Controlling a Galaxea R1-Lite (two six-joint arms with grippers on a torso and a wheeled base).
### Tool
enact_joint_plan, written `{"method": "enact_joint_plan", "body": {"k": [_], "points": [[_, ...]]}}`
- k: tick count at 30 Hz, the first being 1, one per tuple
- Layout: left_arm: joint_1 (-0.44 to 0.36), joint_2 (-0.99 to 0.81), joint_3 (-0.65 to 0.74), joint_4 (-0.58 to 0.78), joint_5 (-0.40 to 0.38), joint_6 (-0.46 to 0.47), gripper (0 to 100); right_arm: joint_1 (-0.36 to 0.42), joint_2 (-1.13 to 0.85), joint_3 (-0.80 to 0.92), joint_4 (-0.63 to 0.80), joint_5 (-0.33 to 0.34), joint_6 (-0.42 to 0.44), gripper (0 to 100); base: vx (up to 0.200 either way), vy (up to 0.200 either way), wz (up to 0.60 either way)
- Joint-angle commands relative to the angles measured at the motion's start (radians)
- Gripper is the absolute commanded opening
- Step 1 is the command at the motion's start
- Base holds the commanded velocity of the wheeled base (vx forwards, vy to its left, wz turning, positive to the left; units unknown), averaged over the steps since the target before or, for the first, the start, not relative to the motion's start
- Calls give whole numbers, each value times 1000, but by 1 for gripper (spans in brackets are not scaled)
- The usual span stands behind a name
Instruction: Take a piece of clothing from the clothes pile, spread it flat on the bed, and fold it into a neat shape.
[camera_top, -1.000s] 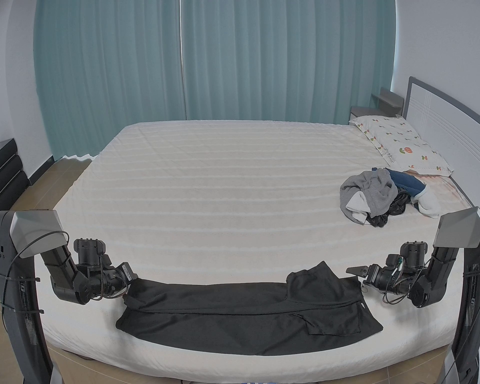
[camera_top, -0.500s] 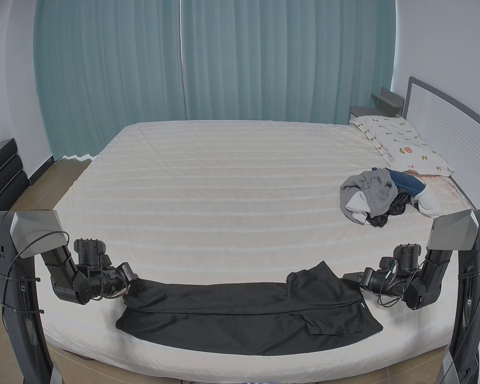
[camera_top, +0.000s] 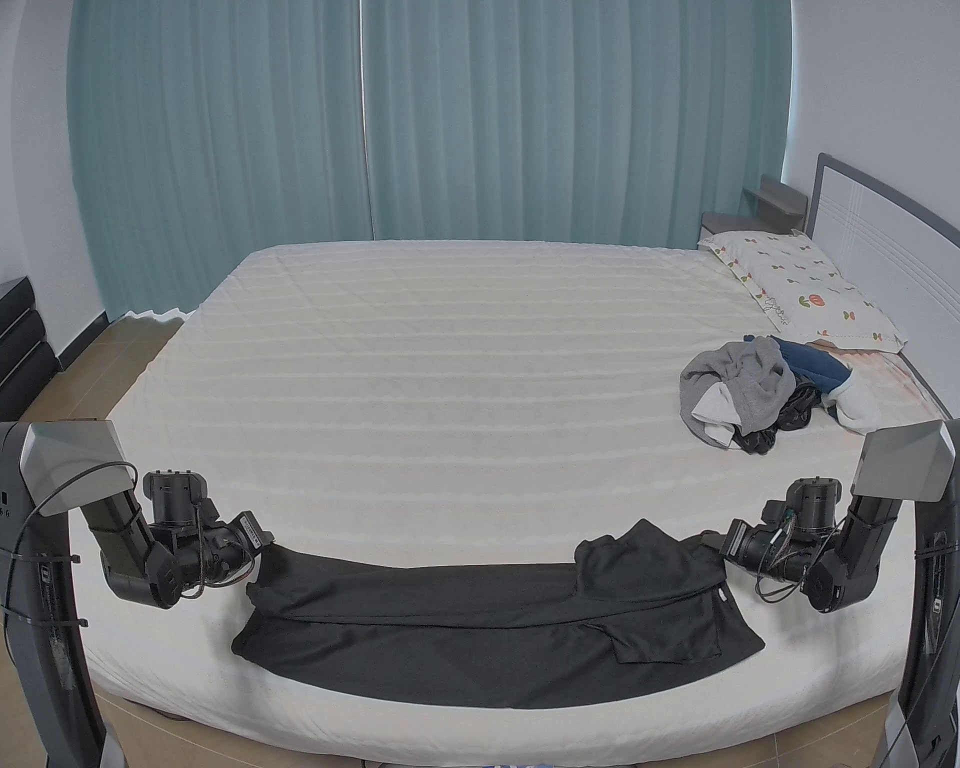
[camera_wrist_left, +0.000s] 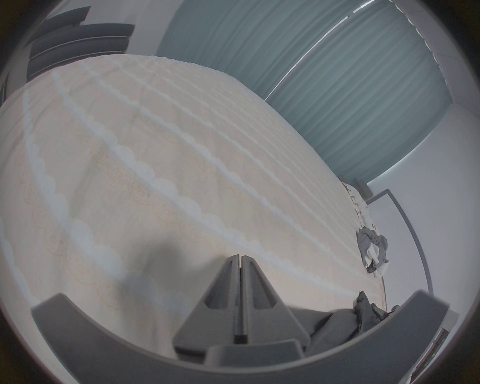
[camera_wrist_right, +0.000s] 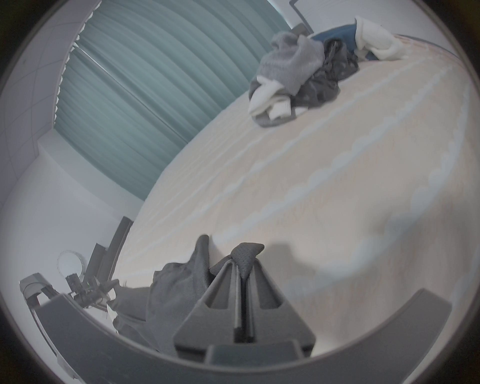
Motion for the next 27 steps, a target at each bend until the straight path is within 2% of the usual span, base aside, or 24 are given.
{"method": "enact_joint_plan", "body": {"k": [1,7,19,20,21,22,27], "points": [[1,3,-2,-9,2,-15,0,-19,-7,-21,-23,-3,12,0,0,0,0],[1,0,-7,-12,2,-20,0,-28,3,-17,-134,-4,18,0,0,0,0],[-6,17,-30,4,4,-24,0,-22,80,-54,-126,-20,4,0,0,0,0],[-6,19,-30,4,4,-24,0,-20,80,-56,-126,-20,4,100,0,0,0],[-8,19,-30,4,4,-26,0,-20,80,-56,-125,-20,4,100,0,0,0],[-10,20,-28,4,4,-24,100,-20,78,-59,-126,-20,4,100,0,0,0],[-10,25,-30,-6,4,-26,100,-26,20,-60,-152,-17,4,100,0,0,0]]}}
